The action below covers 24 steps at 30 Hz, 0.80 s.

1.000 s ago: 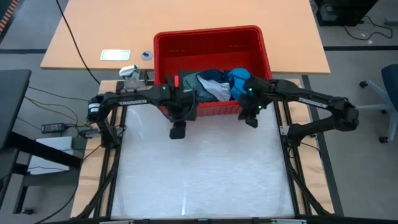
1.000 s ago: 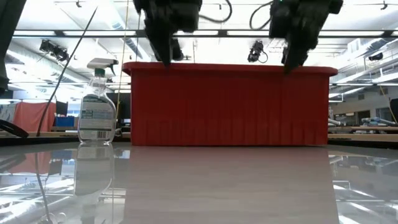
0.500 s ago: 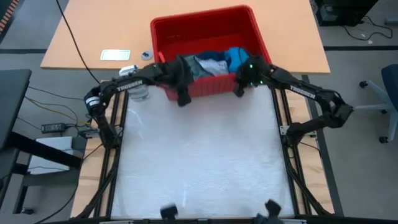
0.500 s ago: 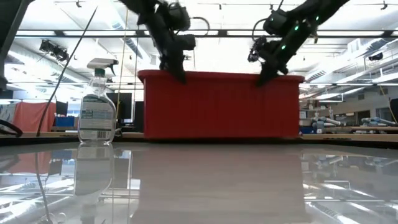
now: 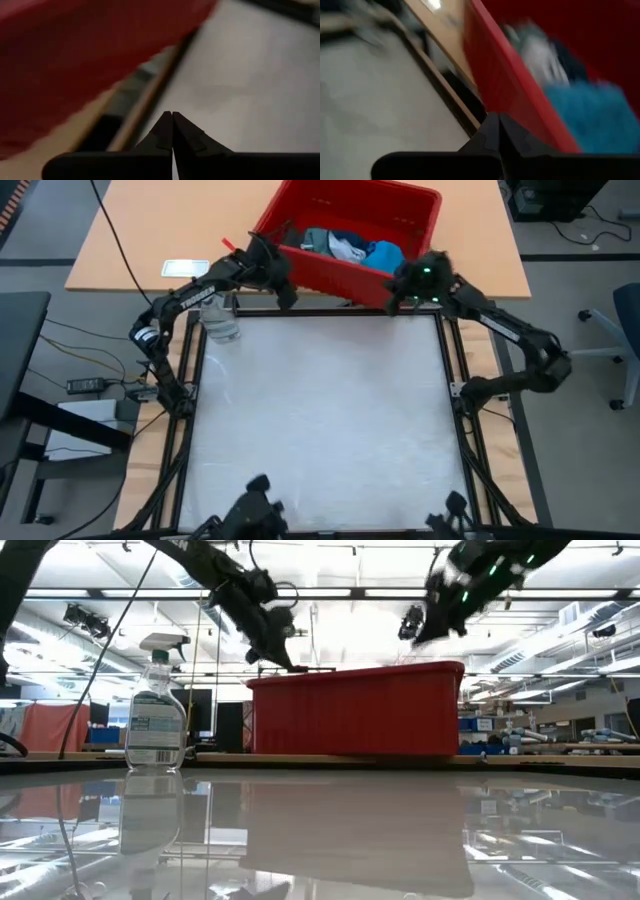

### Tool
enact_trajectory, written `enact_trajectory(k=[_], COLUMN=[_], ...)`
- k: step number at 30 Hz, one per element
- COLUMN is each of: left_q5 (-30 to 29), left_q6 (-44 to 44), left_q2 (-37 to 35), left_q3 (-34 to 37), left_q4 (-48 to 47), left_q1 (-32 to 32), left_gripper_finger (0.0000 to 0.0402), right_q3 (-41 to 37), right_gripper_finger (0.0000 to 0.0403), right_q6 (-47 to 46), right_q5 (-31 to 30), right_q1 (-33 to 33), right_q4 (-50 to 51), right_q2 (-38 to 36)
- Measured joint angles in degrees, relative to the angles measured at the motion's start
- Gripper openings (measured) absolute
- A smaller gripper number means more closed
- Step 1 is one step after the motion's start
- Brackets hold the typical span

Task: Fold Laundry from Bin
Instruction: Return to Home Position

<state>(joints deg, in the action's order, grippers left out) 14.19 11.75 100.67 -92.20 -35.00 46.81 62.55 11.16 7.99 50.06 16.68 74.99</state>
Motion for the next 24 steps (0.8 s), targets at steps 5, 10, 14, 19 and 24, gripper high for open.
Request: enact_trajectory(k=[5,10,14,19,24], left_q5=[6.6,7.1,6.9,5.4,-3.6], left_q6=[-1.5,-8.5,-11.9,-17.9,-18.3], left_q2=[-2.8,-6.6,-7.7,-8.5,-9.3], left_q3=[0.0,0.0,-0.1,-0.1,-0.1], left_q4=[0.0,7.8,15.5,23.3,27.9], left_q1=[-5.0,-11.0,-17.3,-25.2,-33.2], left_gripper_finger=[0.0004,0.0003,0.0001,0.0001,0.0001], right_q3=[0.1,0.2,0.1,0.2,-2.7], right_gripper_finger=[0.0002,0.0001,0.0001,0.0000,0.0000], right_q6=[-1.8,-6.7,-7.7,-8.9,-13.4], right_q5=[6.1,15.1,21.5,18.7,6.1], right_q1=[-0.2,-1.8,-7.0,-16.1,-28.1], right_q4=[0.6,1.4,1.9,3.6,-2.3], right_q2=[-8.9,-17.1,-21.3,-25.8,-32.3])
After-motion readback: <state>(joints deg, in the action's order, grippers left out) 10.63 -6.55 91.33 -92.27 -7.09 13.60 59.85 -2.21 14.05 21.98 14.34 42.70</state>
